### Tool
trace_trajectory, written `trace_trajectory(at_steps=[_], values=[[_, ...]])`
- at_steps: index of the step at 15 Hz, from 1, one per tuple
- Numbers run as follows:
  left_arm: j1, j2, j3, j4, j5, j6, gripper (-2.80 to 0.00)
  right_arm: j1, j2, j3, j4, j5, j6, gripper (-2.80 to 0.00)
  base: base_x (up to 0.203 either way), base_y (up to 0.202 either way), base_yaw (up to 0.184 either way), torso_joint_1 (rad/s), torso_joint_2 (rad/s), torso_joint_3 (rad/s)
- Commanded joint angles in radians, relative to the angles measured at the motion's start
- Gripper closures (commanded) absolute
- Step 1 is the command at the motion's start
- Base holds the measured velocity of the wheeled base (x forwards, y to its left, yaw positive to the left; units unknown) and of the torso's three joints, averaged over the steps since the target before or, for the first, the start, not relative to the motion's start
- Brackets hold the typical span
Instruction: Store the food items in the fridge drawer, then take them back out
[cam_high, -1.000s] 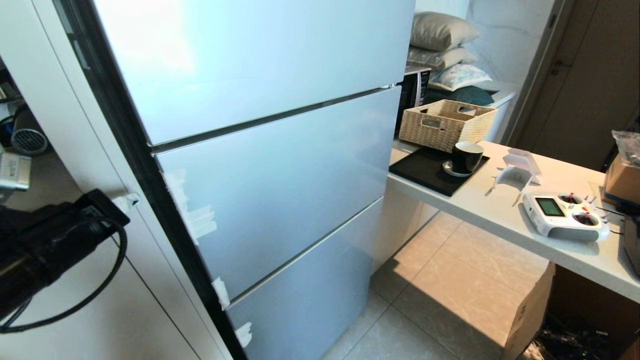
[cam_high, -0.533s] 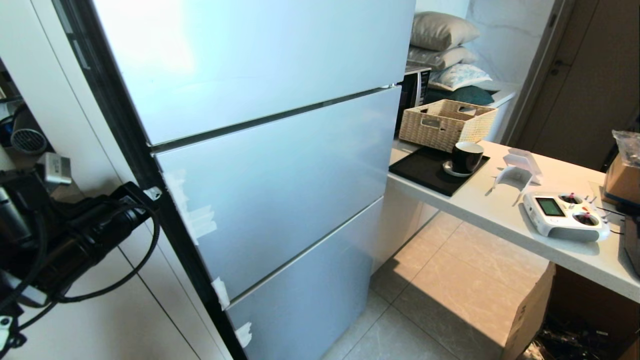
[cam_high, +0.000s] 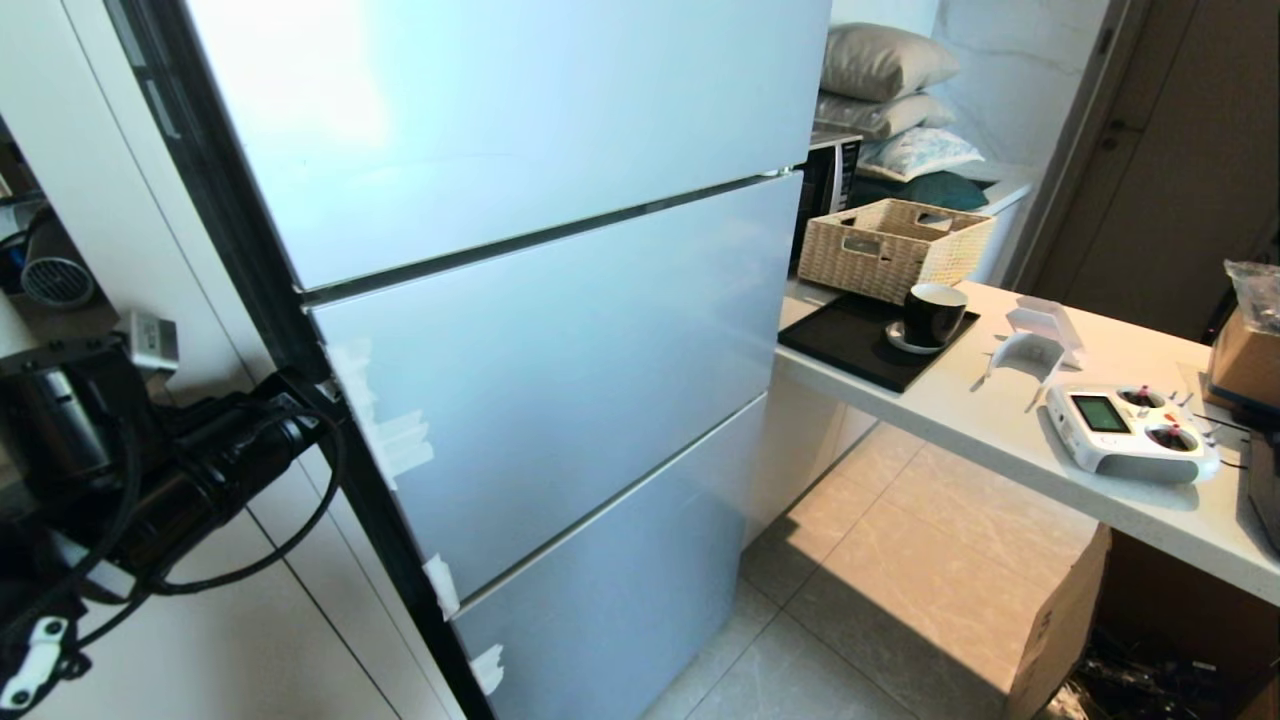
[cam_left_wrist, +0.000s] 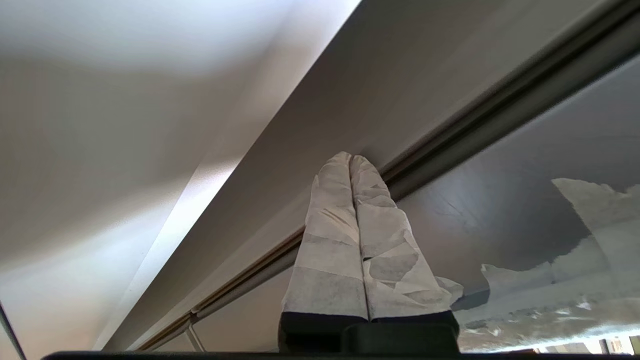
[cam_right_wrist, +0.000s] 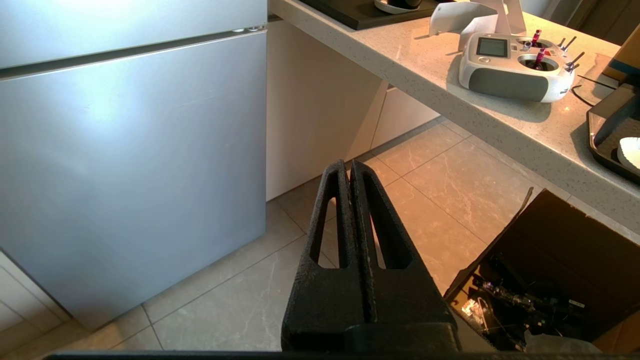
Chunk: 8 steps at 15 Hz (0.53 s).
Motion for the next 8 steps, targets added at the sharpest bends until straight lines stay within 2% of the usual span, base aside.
trace_trajectory(at_steps=[1, 4, 8], values=[[-0.011, 0.000, 0.002, -0.006, 0.001, -0.004, 0.00, 0.000, 0.001, 0.000, 0.000, 0.001, -0.001, 0.00, 0.000, 0.000, 0.000, 0.000, 0.00, 0.000], [-0.036, 0.000, 0.013, -0.047, 0.002, -0.015, 0.00, 0.000, 0.001, 0.000, 0.000, 0.001, -0.001, 0.00, 0.000, 0.000, 0.000, 0.000, 0.00, 0.000], [-0.071, -0.007, 0.025, -0.048, 0.002, -0.016, 0.00, 0.000, 0.001, 0.000, 0.000, 0.001, -0.001, 0.00, 0.000, 0.000, 0.000, 0.000, 0.00, 0.000]])
